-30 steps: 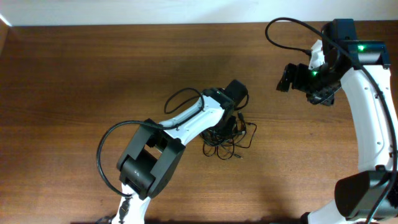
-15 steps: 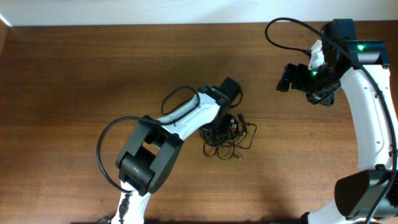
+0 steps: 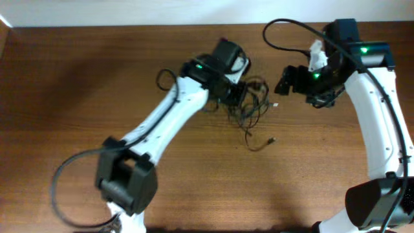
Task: Untangle cables
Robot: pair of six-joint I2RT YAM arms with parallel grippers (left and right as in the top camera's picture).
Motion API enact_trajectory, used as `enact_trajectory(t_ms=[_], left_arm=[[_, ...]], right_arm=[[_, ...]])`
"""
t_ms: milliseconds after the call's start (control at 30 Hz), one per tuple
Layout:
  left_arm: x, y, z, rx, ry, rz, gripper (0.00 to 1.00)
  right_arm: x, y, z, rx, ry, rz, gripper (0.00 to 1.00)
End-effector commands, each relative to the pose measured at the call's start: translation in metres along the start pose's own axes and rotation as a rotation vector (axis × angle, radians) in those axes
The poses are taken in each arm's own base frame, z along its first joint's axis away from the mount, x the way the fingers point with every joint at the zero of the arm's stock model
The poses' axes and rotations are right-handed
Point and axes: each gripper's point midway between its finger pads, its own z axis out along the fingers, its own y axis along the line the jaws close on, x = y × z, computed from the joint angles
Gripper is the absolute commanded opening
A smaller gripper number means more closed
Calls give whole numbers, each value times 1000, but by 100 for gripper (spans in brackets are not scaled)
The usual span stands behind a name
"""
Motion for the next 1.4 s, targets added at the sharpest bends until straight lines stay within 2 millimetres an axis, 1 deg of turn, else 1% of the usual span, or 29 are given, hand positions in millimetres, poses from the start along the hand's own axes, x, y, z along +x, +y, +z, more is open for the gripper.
enact_trajectory(t_ms=[0, 100, 167, 267, 367, 433, 533, 567, 633, 700, 767, 800, 833, 900, 967, 1000, 1033, 1100, 1133, 1200, 1233, 1300, 1333, 1367], left_arm=[[-16, -22, -40, 210, -61, 9, 0], [-20, -16, -48, 276, -66, -28, 0], [-20, -14, -49, 276, -66, -45, 0], [-23, -21, -51, 318, -73, -49, 0], [-26, -31, -56, 379, -82, -35, 0], [-28, -36, -59, 411, -87, -26, 0], [-33, -49, -74, 501, -96, -23, 0], [-34, -52, -82, 543, -99, -22, 0], [-35, -51, -95, 602, -106, -30, 0], [-37, -41, -108, 620, -123, -51, 0], [-43, -24, -128, 617, -170, -74, 0], [-46, -16, -145, 629, -208, -75, 0], [-49, -12, -159, 640, -240, -70, 0], [-54, -13, -194, 708, -318, -19, 0], [-58, -16, -238, 791, -414, 71, 0], [-59, -13, -251, 797, -441, 76, 0], [-60, -8, -262, 786, -466, 69, 0], [-59, -5, -276, 771, -496, 71, 0], [-58, -7, -280, 767, -504, 78, 0], [-58, -8, -283, 755, -517, 88, 0], [-59, -6, -283, 750, -520, 86, 0], [-62, -2, -278, 708, -528, 67, 0], [-65, 2, -276, 681, -535, 57, 0], [-69, 10, -270, 624, -544, 24, 0]], right_arm=[[0, 35, 4, -132, 6, -57, 95], [-1, 48, 7, -156, -6, -85, 95], [0, 55, 8, -163, -10, -99, 95], [3, 66, 11, -168, -9, -109, 94], [-1, 57, 18, -81, -28, -42, 94], [-3, 52, 24, -55, -23, -27, 94], [-6, 40, 42, 0, 5, 3, 93], [-9, 31, 49, 35, 10, 25, 93], [-15, 17, 54, 75, 5, 61, 93], [-20, 6, 52, 80, -2, 91, 92], [-27, -11, 47, 89, -14, 137, 92], [-29, -21, 44, 95, -16, 161, 92], [-29, -26, 43, 98, -15, 173, 92], [-28, -29, 44, 102, -9, 175, 92], [-24, -36, 49, 126, 3, 181, 92], [-21, -38, 52, 134, 14, 184, 92], [-18, -41, 57, 140, 22, 186, 92], [-14, -45, 64, 143, 36, 190, 92], [-12, -44, 66, 140, 40, 185, 93], [-12, -30, 68, 58, 58, 123, 92], [-11, -17, 68, -18, 70, 76, 93], [-7, 22, 62, -250, 95, -48, 92], [-5, 34, 56, -325, 101, -75, 92], [-3, 50, 47, -414, 105, -92, 92]])
